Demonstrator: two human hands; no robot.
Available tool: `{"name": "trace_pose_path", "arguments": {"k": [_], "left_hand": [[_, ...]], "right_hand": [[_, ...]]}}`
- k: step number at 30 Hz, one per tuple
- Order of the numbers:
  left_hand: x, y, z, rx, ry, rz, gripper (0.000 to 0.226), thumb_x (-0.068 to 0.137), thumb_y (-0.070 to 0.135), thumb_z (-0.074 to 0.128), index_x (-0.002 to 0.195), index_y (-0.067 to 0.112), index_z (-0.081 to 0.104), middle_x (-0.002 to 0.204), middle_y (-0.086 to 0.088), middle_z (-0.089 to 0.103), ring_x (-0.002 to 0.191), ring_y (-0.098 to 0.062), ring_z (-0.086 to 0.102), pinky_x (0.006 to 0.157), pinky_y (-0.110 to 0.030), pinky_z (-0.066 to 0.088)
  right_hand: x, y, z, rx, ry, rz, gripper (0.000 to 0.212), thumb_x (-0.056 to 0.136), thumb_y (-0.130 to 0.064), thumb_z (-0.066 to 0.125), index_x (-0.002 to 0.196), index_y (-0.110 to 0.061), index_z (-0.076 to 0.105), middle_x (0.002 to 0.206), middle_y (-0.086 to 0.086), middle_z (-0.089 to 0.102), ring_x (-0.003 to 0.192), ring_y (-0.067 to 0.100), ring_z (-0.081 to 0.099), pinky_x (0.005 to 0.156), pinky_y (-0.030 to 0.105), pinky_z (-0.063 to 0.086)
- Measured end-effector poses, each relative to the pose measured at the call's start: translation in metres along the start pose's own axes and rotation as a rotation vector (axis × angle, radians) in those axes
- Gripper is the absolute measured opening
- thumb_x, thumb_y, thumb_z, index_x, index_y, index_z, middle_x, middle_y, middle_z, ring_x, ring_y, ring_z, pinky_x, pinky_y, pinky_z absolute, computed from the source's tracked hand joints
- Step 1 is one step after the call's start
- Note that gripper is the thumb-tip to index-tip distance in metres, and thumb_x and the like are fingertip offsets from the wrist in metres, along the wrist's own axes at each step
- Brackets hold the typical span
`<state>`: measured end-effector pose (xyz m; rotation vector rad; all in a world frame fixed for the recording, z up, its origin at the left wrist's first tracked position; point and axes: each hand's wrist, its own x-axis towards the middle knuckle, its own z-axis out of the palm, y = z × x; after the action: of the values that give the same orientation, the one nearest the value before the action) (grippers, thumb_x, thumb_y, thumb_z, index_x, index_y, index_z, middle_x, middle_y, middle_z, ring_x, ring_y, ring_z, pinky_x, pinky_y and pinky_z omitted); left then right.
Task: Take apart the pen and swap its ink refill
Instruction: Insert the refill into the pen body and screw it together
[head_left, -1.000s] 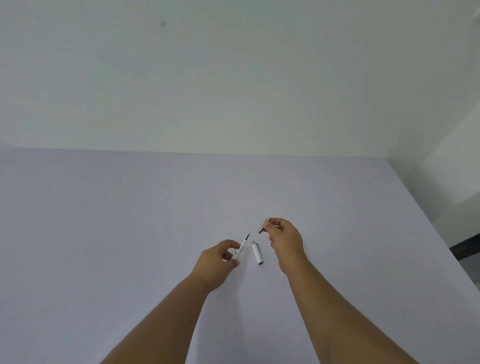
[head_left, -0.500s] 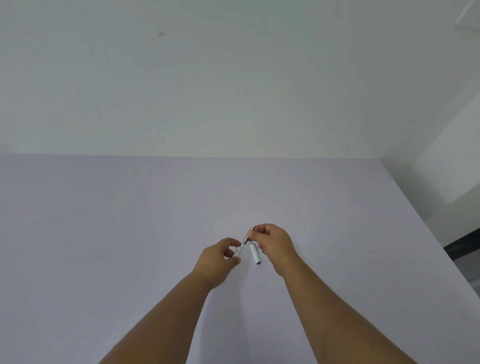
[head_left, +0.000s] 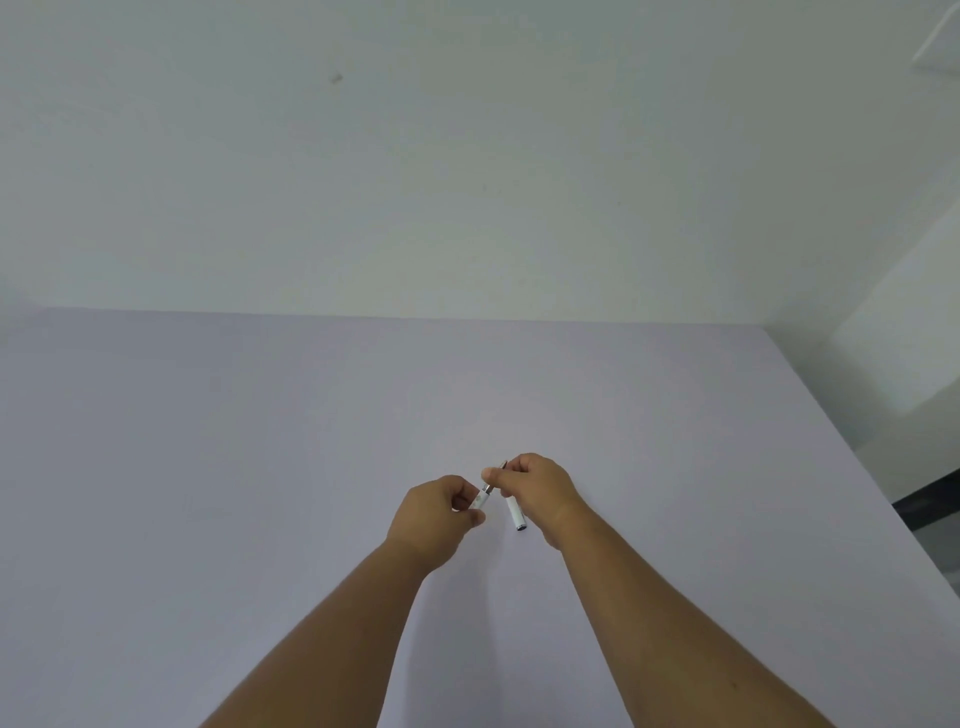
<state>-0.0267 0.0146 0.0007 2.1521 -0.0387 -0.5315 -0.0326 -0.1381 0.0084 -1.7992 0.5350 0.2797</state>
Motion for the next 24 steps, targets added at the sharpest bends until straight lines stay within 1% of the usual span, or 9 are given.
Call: {"name": "trace_pose_path", "arguments": {"k": [4,8,10,12,13,16,18,21,24], "left_hand": [[-0.001,0.002,-0.001,0.024,0.02,0.01,0.01,0.079,0.019,0.069,0.08,0.026,0.061,0.079,0.01,0.06,0.064,-0.01,0.054,0.058,-0.023,0.044],[-0.003,0.002,-0.002,0.01,-0.009,0.0,0.01,0.079,0.02,0.069,0.085,0.023,0.063,0.08,0.009,0.06,0.064,-0.009,0.054,0.055,-0.021,0.042],[-0.003,0.002,-0.003,0.003,-0.009,-0.012,0.01,0.079,0.019,0.07,0.086,0.022,0.064,0.082,0.007,0.061,0.064,-0.011,0.055,0.054,-0.022,0.043],[-0.003,0.003,-0.005,0.001,-0.002,-0.021,0.011,0.079,0.018,0.071,0.087,0.022,0.064,0.08,0.006,0.061,0.065,-0.011,0.055,0.054,-0.021,0.043],[-0.003,0.004,-0.005,0.003,-0.005,-0.02,0.012,0.078,0.018,0.071,0.086,0.022,0.063,0.079,0.007,0.06,0.064,-0.01,0.055,0.054,-0.021,0.043],[-0.005,0.006,-0.002,-0.001,-0.021,-0.021,0.012,0.078,0.018,0.071,0.087,0.021,0.063,0.076,0.008,0.059,0.064,-0.01,0.055,0.053,-0.021,0.042],[-0.006,0.007,-0.001,-0.005,-0.017,-0.023,0.012,0.078,0.018,0.072,0.086,0.021,0.063,0.077,0.007,0.061,0.065,-0.011,0.056,0.053,-0.021,0.042],[-0.006,0.009,-0.003,-0.007,-0.011,-0.025,0.013,0.077,0.017,0.072,0.086,0.021,0.063,0.076,0.008,0.06,0.063,-0.008,0.055,0.051,-0.021,0.042],[-0.008,0.011,-0.001,0.021,-0.024,-0.026,0.013,0.077,0.018,0.072,0.087,0.02,0.062,0.074,0.009,0.059,0.062,-0.007,0.055,0.05,-0.02,0.041]], "right_hand": [[-0.001,-0.002,0.003,0.035,-0.001,-0.01,0.02,0.078,-0.035,0.07,0.071,-0.019,0.061,0.079,-0.004,0.062,0.076,0.016,0.055,0.061,0.029,0.043],[-0.005,-0.006,0.002,-0.052,0.061,0.02,0.042,0.074,-0.049,0.072,0.059,-0.018,0.047,0.06,-0.005,0.046,0.053,0.011,0.042,0.049,0.024,0.034],[-0.006,-0.005,0.0,0.004,0.015,0.01,0.032,0.077,-0.049,0.068,0.066,-0.021,0.056,0.073,-0.006,0.058,0.063,0.008,0.05,0.056,0.024,0.038],[-0.009,-0.005,-0.002,0.084,-0.038,-0.017,0.016,0.082,-0.039,0.067,0.076,-0.024,0.065,0.088,-0.004,0.065,0.073,0.006,0.054,0.064,0.024,0.041],[-0.009,-0.004,-0.002,0.08,-0.039,-0.026,0.015,0.082,-0.035,0.067,0.076,-0.021,0.066,0.086,-0.004,0.065,0.073,0.008,0.054,0.064,0.024,0.041],[-0.009,-0.005,-0.002,-0.003,0.039,0.007,0.032,0.078,-0.041,0.07,0.066,-0.015,0.054,0.067,-0.005,0.054,0.06,0.012,0.047,0.056,0.025,0.038],[-0.01,-0.004,-0.002,0.029,0.018,0.004,0.03,0.078,-0.042,0.07,0.068,-0.017,0.057,0.069,-0.006,0.055,0.06,0.01,0.047,0.059,0.024,0.038],[-0.011,-0.003,-0.005,0.129,-0.066,-0.031,0.01,0.082,-0.03,0.068,0.078,-0.021,0.069,0.08,-0.008,0.063,0.068,0.01,0.051,0.067,0.024,0.042],[-0.011,-0.003,-0.005,0.059,-0.011,0.009,0.028,0.077,-0.038,0.073,0.064,-0.017,0.059,0.069,-0.005,0.059,0.06,0.01,0.047,0.061,0.024,0.038]]}}
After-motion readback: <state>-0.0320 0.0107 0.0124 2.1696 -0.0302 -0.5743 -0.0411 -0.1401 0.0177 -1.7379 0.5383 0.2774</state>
